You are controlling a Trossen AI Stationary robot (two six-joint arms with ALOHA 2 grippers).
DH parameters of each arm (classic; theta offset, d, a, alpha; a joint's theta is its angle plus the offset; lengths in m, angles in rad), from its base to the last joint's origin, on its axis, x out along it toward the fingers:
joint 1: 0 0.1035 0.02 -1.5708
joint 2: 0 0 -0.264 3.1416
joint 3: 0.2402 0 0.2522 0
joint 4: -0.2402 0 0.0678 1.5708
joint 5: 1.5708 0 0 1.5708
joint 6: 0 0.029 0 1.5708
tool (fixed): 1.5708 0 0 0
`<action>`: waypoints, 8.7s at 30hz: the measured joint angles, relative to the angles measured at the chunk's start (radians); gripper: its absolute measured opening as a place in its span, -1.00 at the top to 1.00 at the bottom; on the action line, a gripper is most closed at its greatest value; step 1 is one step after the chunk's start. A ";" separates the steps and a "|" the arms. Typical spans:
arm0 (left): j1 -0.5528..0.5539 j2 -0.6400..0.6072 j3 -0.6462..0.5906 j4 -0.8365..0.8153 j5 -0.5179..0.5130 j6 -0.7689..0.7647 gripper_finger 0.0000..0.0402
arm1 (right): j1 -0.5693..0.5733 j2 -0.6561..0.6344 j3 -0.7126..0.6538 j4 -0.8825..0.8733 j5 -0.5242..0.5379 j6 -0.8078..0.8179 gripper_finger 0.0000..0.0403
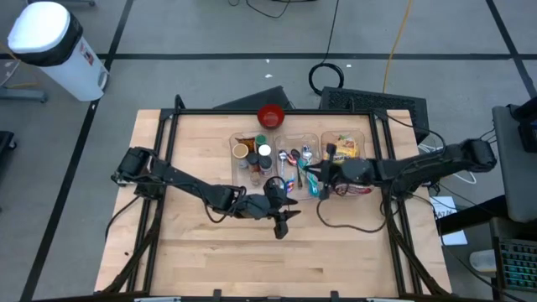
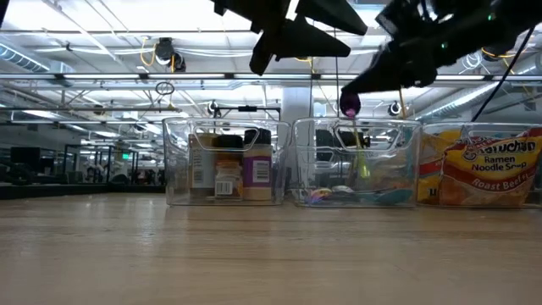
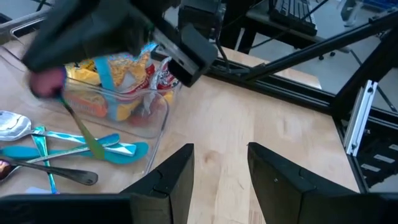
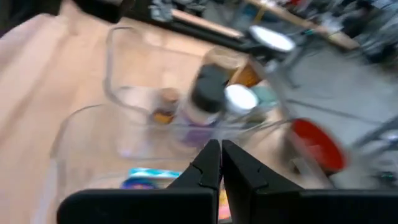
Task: Pick & Place Food Item
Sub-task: Put the purple spoon into the middle transparent bin, then return to Home Position
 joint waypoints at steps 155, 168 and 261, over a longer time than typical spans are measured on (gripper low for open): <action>0.207 -1.833 -1.192 -0.256 0.220 0.345 0.21 | -0.141 -1.085 -0.286 -0.472 -0.468 0.246 0.08; 0.207 -1.833 -1.213 -0.204 0.271 0.359 0.21 | -0.141 -1.085 -0.485 -0.181 -0.449 0.199 0.08; 0.207 -1.833 -1.214 -0.171 0.268 0.447 0.21 | -0.142 -1.079 -0.519 -0.211 -0.411 0.151 0.05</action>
